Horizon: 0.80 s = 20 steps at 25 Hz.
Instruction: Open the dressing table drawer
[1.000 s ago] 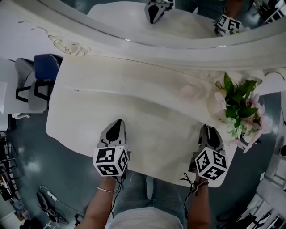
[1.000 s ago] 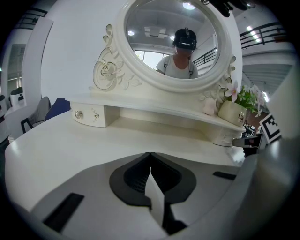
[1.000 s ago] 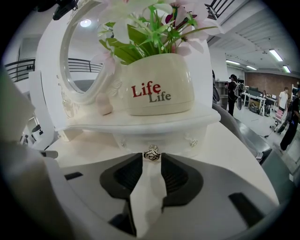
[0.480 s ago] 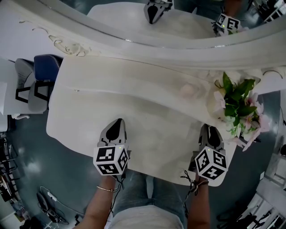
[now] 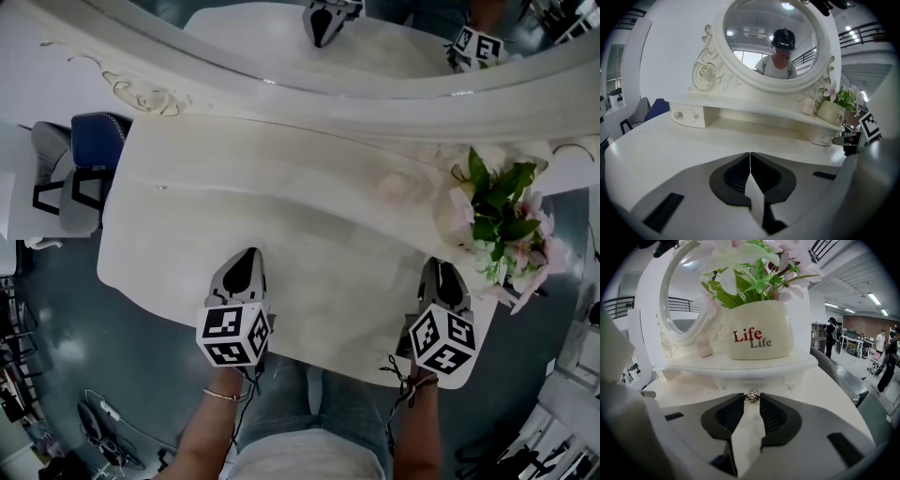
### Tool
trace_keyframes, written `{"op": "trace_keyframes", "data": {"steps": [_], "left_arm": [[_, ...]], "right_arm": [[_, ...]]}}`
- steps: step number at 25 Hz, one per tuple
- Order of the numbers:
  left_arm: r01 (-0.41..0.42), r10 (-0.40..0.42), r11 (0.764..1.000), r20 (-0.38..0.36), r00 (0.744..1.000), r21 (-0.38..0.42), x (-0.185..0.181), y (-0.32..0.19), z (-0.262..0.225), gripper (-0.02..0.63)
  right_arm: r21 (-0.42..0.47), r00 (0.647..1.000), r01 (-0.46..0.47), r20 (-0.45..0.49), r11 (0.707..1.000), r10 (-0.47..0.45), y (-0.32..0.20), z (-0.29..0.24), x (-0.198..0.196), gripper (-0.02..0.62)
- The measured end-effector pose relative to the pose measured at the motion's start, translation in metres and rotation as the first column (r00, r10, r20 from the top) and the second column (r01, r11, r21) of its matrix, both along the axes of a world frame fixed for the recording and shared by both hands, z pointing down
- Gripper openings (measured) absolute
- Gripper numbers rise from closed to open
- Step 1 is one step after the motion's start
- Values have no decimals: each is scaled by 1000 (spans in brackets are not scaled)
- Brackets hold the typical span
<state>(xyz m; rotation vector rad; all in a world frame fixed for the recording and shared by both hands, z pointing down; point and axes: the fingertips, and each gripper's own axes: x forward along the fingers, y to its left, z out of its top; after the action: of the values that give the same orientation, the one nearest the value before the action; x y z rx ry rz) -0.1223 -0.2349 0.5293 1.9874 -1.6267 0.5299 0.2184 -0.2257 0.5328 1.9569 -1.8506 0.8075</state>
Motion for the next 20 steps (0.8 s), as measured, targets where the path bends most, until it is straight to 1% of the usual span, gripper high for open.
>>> {"op": "trace_keyframes", "data": {"steps": [11, 20], "left_arm": [[7, -7, 1000, -2, 1000, 8, -3, 0, -4, 20], [4, -4, 1000, -3, 1000, 6, -3, 1, -4, 20]], "right_arm": [[-1, 1000, 5, -23, 1000, -5, 0, 0, 0, 106], [-2, 1000, 6, -17, 1000, -6, 0, 0, 0, 103]]}}
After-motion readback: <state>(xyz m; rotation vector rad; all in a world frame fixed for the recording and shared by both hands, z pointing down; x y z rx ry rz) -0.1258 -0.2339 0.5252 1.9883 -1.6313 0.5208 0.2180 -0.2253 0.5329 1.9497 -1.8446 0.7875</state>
